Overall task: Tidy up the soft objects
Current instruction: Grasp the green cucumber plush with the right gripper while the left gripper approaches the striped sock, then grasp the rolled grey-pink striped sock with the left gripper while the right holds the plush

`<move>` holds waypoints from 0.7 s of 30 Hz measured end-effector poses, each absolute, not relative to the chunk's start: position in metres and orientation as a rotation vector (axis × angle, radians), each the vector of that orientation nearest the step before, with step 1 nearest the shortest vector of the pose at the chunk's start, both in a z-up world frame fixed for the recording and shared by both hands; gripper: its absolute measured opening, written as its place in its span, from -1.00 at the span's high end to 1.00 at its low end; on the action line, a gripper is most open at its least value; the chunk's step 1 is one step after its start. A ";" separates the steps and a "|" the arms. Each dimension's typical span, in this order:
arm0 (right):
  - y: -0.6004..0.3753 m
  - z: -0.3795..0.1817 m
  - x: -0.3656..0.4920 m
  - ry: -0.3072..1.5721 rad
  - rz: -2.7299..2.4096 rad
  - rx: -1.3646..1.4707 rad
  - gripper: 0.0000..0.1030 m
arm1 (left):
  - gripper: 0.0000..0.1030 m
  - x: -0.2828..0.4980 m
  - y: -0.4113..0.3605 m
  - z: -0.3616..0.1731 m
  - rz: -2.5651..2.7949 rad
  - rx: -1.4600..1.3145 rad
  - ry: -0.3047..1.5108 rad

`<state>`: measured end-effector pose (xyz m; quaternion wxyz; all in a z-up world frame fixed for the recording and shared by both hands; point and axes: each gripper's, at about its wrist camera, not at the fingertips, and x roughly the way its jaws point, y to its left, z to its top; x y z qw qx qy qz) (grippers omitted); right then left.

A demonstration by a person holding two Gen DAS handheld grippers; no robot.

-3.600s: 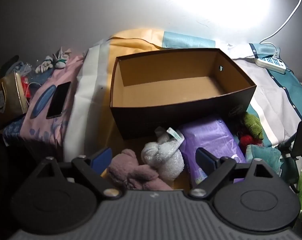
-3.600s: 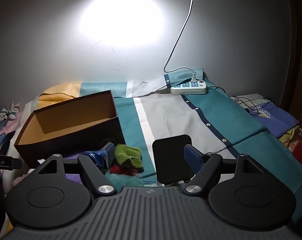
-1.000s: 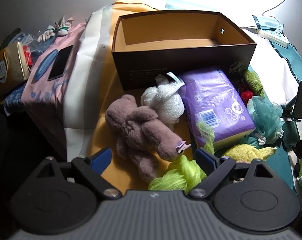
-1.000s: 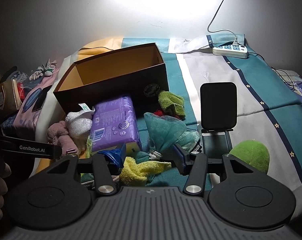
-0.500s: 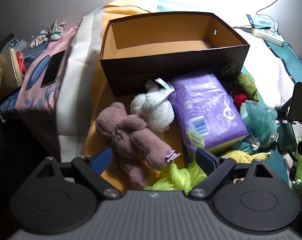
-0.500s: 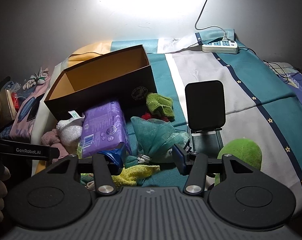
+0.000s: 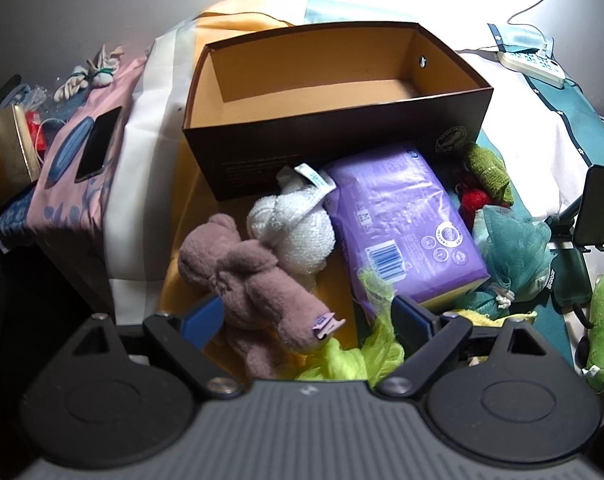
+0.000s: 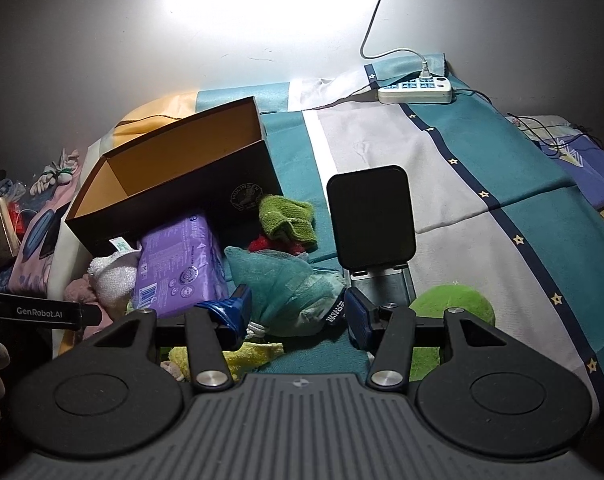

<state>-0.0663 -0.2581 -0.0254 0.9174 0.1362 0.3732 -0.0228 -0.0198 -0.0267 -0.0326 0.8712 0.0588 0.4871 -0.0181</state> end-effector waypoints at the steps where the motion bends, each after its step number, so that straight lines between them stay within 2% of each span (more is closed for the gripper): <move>1: -0.261 -0.026 -0.066 0.769 -0.053 0.283 0.33 | -0.76 -0.019 -0.028 -0.033 -0.040 0.123 1.020; 12: -0.297 -0.036 -0.066 0.826 -0.130 0.305 0.31 | -0.76 -0.011 -0.035 -0.032 -0.109 0.115 1.020; 21: -0.330 -0.054 -0.074 0.913 -0.176 0.350 0.31 | -0.76 -0.039 -0.044 -0.043 -0.401 0.116 1.048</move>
